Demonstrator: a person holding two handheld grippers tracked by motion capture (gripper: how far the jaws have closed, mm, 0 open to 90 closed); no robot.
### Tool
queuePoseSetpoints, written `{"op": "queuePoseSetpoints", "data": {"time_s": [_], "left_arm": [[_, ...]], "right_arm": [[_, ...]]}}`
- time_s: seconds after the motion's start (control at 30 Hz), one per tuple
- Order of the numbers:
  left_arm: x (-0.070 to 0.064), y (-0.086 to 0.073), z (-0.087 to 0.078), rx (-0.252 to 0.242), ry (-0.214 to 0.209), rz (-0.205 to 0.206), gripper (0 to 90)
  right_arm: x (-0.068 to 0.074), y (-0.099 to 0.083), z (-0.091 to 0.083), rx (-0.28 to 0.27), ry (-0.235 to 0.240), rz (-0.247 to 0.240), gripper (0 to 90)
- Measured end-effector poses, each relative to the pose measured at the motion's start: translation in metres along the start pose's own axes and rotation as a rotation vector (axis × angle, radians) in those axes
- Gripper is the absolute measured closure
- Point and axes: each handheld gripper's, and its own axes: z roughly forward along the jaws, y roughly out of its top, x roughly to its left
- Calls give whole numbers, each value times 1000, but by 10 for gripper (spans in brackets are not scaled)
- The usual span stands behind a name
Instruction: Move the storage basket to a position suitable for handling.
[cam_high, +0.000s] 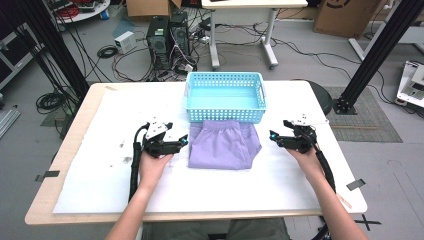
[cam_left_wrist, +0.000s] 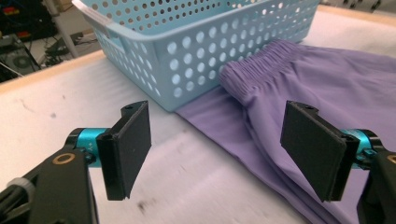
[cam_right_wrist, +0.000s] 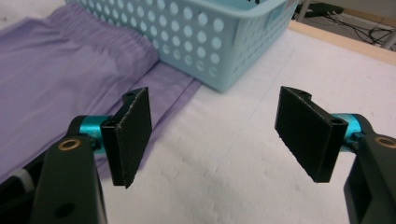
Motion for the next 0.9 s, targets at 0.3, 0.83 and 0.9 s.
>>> {"op": "queuePoseSetpoints", "data": {"time_s": [0.3, 0.83, 0.9], "left_arm": [[0, -11, -19, -82, 88, 9, 227], [2, -8, -20, -59, 37, -81, 216], [3, -7, -21, -66, 17, -100, 216]], "right_arm": [[13, -20, -11, -16, -48, -17, 283], [10, -21, -15, -30, -53, -6, 283], [10, -21, -17, -38, -59, -1, 279]]}}
